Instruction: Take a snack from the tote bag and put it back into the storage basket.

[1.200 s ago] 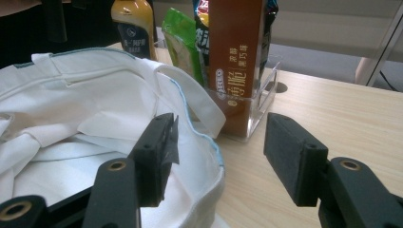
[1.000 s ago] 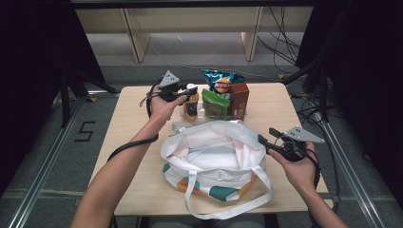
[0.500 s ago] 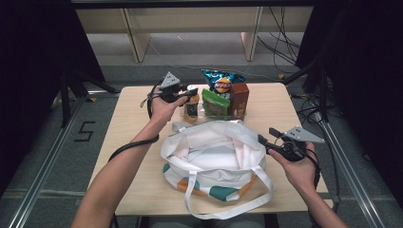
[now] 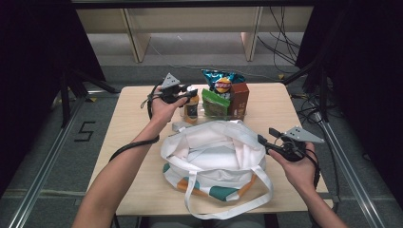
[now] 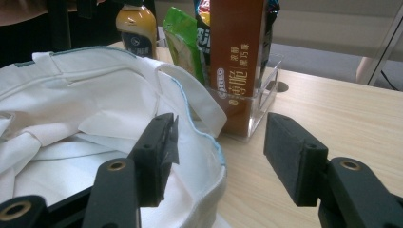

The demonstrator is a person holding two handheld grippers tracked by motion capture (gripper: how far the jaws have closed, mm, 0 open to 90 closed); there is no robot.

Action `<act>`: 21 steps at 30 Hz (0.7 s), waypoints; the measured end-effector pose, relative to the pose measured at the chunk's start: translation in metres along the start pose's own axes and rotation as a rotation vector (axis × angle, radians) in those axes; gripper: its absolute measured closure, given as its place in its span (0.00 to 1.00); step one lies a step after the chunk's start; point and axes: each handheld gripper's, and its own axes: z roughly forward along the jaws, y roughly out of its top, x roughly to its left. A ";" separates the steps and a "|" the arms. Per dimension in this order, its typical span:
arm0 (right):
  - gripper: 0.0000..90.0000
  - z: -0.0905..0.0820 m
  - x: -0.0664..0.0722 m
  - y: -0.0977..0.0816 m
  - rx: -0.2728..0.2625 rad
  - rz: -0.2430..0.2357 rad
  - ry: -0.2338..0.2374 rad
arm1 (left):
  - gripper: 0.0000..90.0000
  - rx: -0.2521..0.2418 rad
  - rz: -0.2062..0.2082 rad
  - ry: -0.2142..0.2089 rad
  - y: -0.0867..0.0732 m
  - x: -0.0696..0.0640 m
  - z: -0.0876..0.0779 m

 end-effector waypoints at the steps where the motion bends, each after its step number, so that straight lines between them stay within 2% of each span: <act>1: 0.49 0.000 0.001 0.000 0.004 0.012 0.003 | 0.65 0.000 0.001 0.000 0.000 0.000 0.000; 8: 0.49 0.000 0.001 0.000 0.007 0.023 0.005 | 0.65 0.005 -0.002 0.000 -0.001 0.001 0.000; 21: 0.49 0.001 0.001 -0.001 0.005 0.010 0.008 | 0.65 0.024 -0.015 -0.004 -0.008 0.004 0.002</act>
